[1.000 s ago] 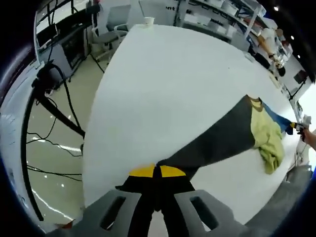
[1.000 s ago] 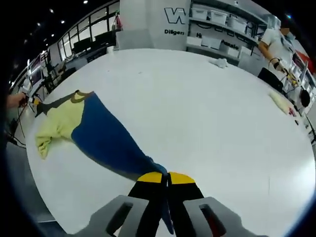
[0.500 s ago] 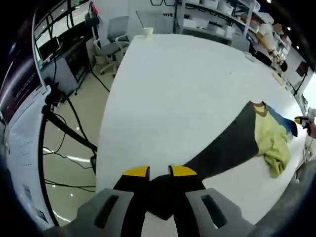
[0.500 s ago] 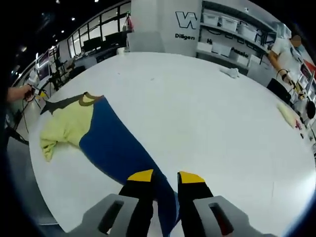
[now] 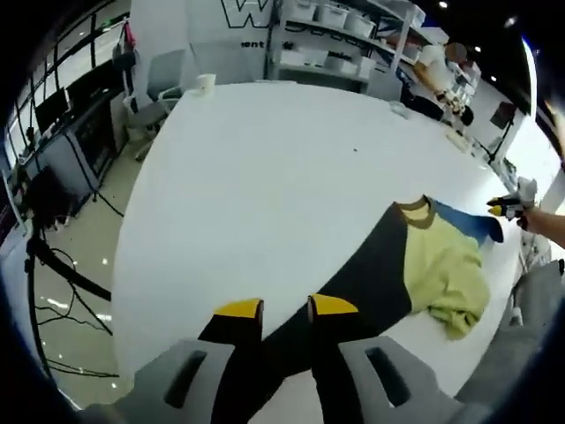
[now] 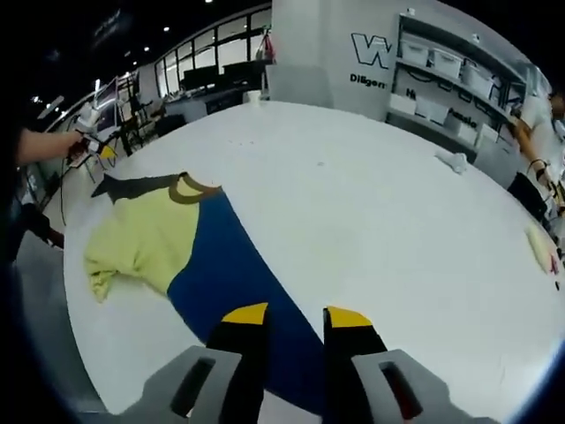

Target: Fold the garment on the visible template until the final outline fits inside the template.

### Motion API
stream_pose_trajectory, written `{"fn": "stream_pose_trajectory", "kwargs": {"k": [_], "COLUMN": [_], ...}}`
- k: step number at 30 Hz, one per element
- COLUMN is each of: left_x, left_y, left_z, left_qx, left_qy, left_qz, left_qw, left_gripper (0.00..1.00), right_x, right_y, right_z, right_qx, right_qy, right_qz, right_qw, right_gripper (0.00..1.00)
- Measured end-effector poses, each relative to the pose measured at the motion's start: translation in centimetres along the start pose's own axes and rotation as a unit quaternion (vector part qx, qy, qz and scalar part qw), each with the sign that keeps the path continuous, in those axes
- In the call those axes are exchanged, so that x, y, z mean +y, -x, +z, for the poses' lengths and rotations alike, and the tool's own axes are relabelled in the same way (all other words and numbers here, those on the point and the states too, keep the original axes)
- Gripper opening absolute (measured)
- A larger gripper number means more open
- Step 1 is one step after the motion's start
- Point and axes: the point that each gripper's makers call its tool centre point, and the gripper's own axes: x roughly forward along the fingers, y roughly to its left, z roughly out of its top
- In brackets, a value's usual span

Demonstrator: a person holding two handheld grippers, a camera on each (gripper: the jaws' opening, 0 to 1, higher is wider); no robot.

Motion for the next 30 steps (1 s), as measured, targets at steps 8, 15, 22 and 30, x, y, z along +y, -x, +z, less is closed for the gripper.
{"fn": "stream_pose_trajectory", "kwargs": {"k": [8,15,22,30], "left_x": [-6.0,-10.6,-12.9,-13.8], "left_y": [-3.4,-6.4,-9.5,-12.6], "left_z": [2.0,3.1,3.6,4.4], "left_qx": [0.004,0.008,0.017,0.032], "left_qy": [-0.059,-0.115,-0.156,-0.174], "left_qz": [-0.069,-0.122,-0.15,-0.157], "left_qw": [0.9958,0.9858,0.9762,0.9717], "left_gripper": [0.27,0.32,0.35,0.31], "right_x": [3.8,6.8,8.1,8.7], "right_y": [-3.4,-7.1,-10.1,-12.4], "right_z": [2.8,4.8,6.2,6.6], "right_qx": [-0.011,-0.011,-0.003,0.008], "right_qy": [0.036,0.074,0.098,0.108], "right_qz": [0.053,0.097,0.119,0.128], "right_qw": [0.9979,0.9924,0.988,0.9858], "right_gripper": [0.23,0.25,0.26,0.25]}}
